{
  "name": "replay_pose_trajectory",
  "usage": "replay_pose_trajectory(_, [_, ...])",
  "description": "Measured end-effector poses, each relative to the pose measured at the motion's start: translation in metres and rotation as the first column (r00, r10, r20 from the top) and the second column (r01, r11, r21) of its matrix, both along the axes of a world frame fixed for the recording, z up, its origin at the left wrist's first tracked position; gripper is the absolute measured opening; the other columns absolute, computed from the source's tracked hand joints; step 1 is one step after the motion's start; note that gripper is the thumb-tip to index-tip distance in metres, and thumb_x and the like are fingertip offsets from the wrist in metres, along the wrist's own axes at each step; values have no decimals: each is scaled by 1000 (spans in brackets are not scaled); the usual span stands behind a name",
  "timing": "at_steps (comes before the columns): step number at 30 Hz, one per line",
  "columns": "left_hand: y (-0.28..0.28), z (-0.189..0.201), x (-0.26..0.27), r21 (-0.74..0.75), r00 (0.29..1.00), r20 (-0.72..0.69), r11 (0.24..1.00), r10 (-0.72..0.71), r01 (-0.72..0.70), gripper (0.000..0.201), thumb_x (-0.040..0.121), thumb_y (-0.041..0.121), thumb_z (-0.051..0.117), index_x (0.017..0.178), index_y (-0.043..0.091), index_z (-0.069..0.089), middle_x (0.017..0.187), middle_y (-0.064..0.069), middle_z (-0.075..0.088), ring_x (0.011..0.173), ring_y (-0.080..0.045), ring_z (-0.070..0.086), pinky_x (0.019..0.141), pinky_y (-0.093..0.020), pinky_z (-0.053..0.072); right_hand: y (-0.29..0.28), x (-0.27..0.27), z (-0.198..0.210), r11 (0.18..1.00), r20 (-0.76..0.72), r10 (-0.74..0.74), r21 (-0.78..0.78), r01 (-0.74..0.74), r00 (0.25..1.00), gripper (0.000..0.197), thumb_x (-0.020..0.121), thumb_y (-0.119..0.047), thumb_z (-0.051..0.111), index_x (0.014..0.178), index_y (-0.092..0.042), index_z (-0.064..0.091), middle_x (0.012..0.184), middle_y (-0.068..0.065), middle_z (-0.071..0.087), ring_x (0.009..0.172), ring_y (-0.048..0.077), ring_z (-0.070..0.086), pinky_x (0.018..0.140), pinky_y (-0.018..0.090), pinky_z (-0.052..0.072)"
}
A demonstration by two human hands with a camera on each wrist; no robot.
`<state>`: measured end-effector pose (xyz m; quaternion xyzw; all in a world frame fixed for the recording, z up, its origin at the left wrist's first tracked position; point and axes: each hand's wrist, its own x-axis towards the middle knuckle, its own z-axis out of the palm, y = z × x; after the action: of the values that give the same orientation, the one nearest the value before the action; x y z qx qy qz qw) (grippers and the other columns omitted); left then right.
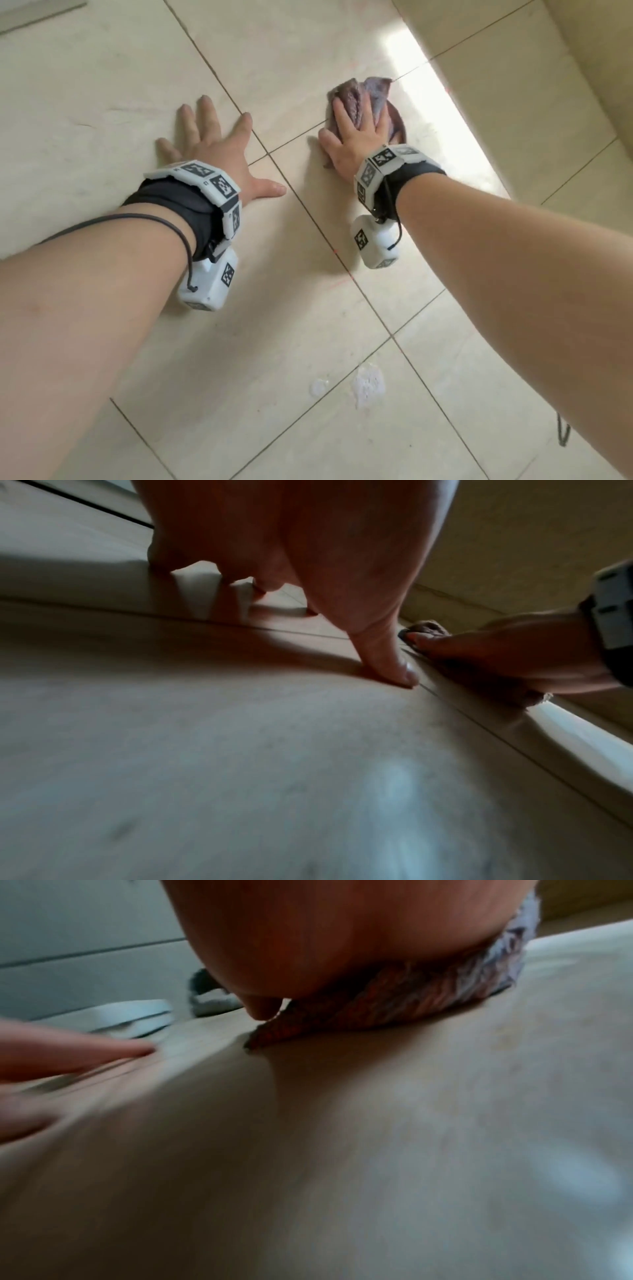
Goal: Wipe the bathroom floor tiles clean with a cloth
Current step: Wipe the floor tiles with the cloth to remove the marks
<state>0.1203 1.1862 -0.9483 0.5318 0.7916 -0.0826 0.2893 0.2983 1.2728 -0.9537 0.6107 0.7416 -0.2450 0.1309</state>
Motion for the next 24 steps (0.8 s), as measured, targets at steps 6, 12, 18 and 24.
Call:
replay_pose_trajectory(6, [28,2,12,-11,1000,-16,1000,9,-9,118,63,78,70,152,43,2,161,-7,-23,146,-42,-19,113,-68,5,-59,65,-1,989,13,136,-65,-135,991,57,99,-60,24,151,-48,4,160,-16,-21,146,16,-23,117,52,-4])
replay_pose_trajectory(12, [65,4,17,-67,997,-77,998,-11,6,122,58,84,67,151,45,-2,161,-10,-17,142,-53,-8,109,-70,20,34,61,0,987,72,-160,9,160,984,61,98,-60,27,153,-45,5,162,-7,-16,148,24,-19,117,54,-6])
replay_pose_trajectory(18, [83,-3,6,-41,995,-94,999,-24,20,124,53,88,65,149,50,-3,160,-3,-20,143,-48,-12,110,-69,18,68,-1,4,1000,59,22,-17,-21,998,66,95,-66,26,152,-46,0,161,-6,-19,147,30,-21,118,56,-7])
replay_pose_trajectory(24, [95,0,2,-70,990,-125,996,-60,51,127,47,91,63,148,49,-1,159,-8,-13,140,-50,1,109,-64,26,26,51,4,990,45,129,-70,-126,991,62,96,-66,25,151,-48,2,159,-14,-22,146,16,-24,116,54,-7])
